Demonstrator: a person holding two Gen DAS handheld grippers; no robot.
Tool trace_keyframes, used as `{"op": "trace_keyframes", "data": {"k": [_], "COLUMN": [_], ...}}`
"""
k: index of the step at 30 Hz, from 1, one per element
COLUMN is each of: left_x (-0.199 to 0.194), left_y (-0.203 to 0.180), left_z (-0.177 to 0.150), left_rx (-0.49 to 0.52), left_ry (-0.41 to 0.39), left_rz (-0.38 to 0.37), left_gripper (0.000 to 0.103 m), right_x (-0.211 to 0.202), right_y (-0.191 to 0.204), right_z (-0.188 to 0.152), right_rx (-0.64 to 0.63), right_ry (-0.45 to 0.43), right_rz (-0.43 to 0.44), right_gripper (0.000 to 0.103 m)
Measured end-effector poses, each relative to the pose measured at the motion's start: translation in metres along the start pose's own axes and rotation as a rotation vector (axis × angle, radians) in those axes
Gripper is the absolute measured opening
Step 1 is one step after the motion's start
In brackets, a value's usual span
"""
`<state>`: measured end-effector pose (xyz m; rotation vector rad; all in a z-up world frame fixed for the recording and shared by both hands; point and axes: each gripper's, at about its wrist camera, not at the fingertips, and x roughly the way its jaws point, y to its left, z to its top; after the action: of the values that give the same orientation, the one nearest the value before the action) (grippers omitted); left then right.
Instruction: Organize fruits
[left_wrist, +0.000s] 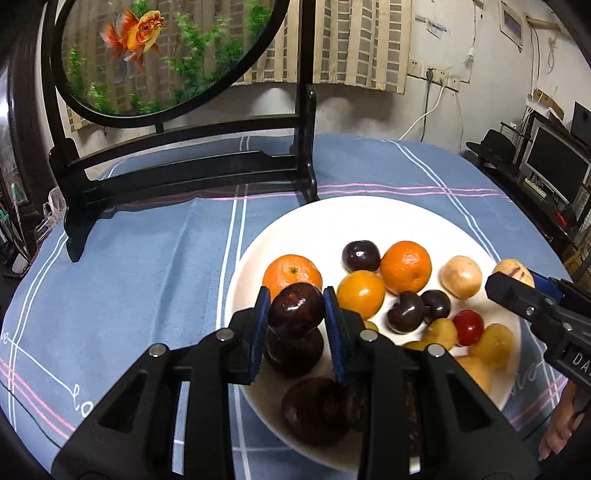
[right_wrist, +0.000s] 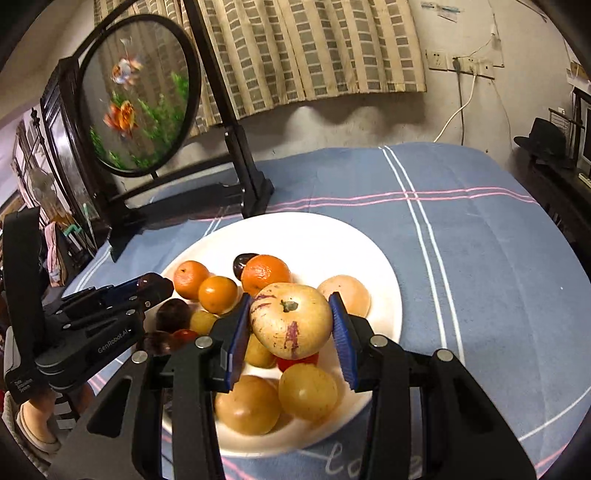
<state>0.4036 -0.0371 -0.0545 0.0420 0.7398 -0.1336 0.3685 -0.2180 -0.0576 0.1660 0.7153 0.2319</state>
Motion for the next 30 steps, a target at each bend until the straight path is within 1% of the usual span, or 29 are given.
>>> {"op": "trace_keyframes", "data": {"k": [4,5,6,7,8,10,12,16,19,23,25,27,30], "left_x": [0.007,0.008,0.009,0.009,0.007,0.003,0.0,-0.009,-0.022,-0.046,-0.065,-0.084,-0.116], "left_y": [0.002,0.002,0.002,0.001,0.001,-0.002,-0.005,-0.008,-0.008,-0.009,-0.012,-0.013,-0.013], "left_z": [-0.003,-0.003,-0.004,-0.004,-0.005,-0.006,-0.006,-0.006,-0.007,-0.012,-0.018,-0.025,-0.039], "left_rx": [0.005,0.007,0.009,0.011,0.014,0.036,0.047,0.05,0.046,0.043,0.049,0.046,0.044], "left_ry": [-0.012,-0.01,-0.011,-0.017,-0.03,-0.057,-0.061,-0.075,-0.09,-0.109,-0.123,-0.14,-0.159], "left_rz": [0.02,0.019,0.019,0.023,0.031,0.044,0.039,0.045,0.05,0.056,0.058,0.058,0.054], "left_gripper": [0.03,0.033,0.043,0.05,0.06,0.062,0.064,0.065,0.068,0.075,0.078,0.085,0.093], "right_x": [0.011,0.013,0.014,0.014,0.012,0.008,0.006,-0.001,-0.013,-0.038,-0.057,-0.073,-0.101], "right_y": [0.0,0.001,0.002,0.002,0.002,0.004,0.003,0.004,0.006,0.013,0.017,0.021,0.028], "right_z": [0.0,0.0,0.001,0.001,0.001,0.001,0.002,0.003,0.003,-0.001,-0.006,-0.012,-0.024], "right_rx": [-0.01,-0.015,-0.017,-0.018,-0.019,-0.025,-0.025,-0.014,-0.003,-0.001,0.001,0.002,0.007], "right_ry": [0.009,0.014,0.017,0.015,0.002,-0.033,-0.036,-0.041,-0.053,-0.074,-0.094,-0.105,-0.128], "right_rz": [-0.006,-0.008,-0.009,-0.012,-0.018,-0.029,-0.021,-0.009,-0.005,0.009,0.018,0.027,0.038], "right_gripper": [0.043,0.044,0.047,0.064,0.067,0.067,0.067,0.067,0.067,0.067,0.067,0.067,0.073]}}
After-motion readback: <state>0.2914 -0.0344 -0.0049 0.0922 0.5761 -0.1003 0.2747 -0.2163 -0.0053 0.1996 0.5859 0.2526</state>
